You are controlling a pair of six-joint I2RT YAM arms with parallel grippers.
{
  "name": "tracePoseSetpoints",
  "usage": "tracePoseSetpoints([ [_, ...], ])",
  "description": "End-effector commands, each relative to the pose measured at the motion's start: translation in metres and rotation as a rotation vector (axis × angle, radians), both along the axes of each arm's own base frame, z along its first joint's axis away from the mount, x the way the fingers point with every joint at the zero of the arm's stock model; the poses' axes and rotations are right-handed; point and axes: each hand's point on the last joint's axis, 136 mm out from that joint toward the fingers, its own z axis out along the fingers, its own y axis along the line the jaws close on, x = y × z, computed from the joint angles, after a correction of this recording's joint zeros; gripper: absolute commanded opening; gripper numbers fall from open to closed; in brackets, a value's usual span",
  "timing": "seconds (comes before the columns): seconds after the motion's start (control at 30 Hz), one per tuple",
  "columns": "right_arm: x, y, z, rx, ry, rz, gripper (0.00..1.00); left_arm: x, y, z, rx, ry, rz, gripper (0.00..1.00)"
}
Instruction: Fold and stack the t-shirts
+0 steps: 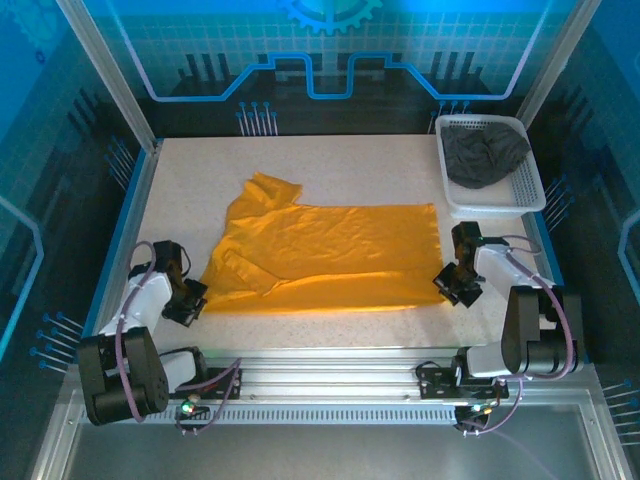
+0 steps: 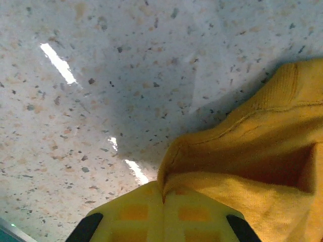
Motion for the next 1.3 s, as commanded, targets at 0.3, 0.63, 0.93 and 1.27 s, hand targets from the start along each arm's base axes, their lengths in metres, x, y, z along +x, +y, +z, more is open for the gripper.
tracePoseSetpoints([
  [0.3, 0.001, -0.003, 0.011, 0.002, 0.007, 0.034, 0.20, -0.003, 0.004, 0.009, 0.013, -0.012, 0.092, 0.38],
  [0.63, 0.064, 0.074, 0.113, 0.081, -0.424, 0.416, 0.51, 0.063, -0.029, 0.094, -0.006, -0.284, 0.049, 0.51],
  [0.93, 0.075, 0.237, 0.138, 0.602, -0.618, 0.916, 0.50, 0.097, -0.080, 0.047, -0.237, -0.247, -0.065, 0.44],
  [1.27, 0.067, 0.257, 0.106, 0.656, -0.522, 0.955, 0.50, 0.065, -0.115, 0.027, -0.193, -0.100, -0.173, 0.46],
])
